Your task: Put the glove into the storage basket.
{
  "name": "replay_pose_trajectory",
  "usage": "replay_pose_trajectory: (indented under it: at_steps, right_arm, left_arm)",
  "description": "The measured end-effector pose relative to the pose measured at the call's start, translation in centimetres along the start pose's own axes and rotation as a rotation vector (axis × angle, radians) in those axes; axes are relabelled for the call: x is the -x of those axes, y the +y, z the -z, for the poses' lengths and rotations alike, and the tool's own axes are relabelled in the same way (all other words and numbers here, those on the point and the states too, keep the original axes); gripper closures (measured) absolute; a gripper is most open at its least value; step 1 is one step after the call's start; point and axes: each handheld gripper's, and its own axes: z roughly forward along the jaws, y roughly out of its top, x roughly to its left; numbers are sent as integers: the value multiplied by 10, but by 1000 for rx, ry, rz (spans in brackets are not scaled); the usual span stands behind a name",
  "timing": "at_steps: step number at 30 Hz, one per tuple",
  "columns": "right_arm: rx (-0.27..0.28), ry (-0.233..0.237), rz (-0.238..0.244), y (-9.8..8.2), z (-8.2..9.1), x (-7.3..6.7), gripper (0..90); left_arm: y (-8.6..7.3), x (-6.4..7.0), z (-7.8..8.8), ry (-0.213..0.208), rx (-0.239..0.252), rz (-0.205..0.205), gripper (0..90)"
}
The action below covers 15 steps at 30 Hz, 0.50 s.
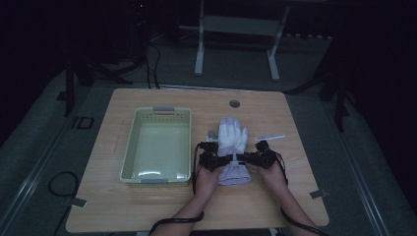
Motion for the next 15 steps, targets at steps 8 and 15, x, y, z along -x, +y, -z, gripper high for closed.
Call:
replay_pose_trajectory:
  at_steps: [8, 15]
  right_arm:
    - [31, -11, 3, 4, 11, -8, 799]
    - [59, -11, 21, 11, 24, -15, 801]
  left_arm:
    - [8, 11, 10, 3, 7, -35, 613]
    - [16, 21, 23, 0, 29, -69, 618]
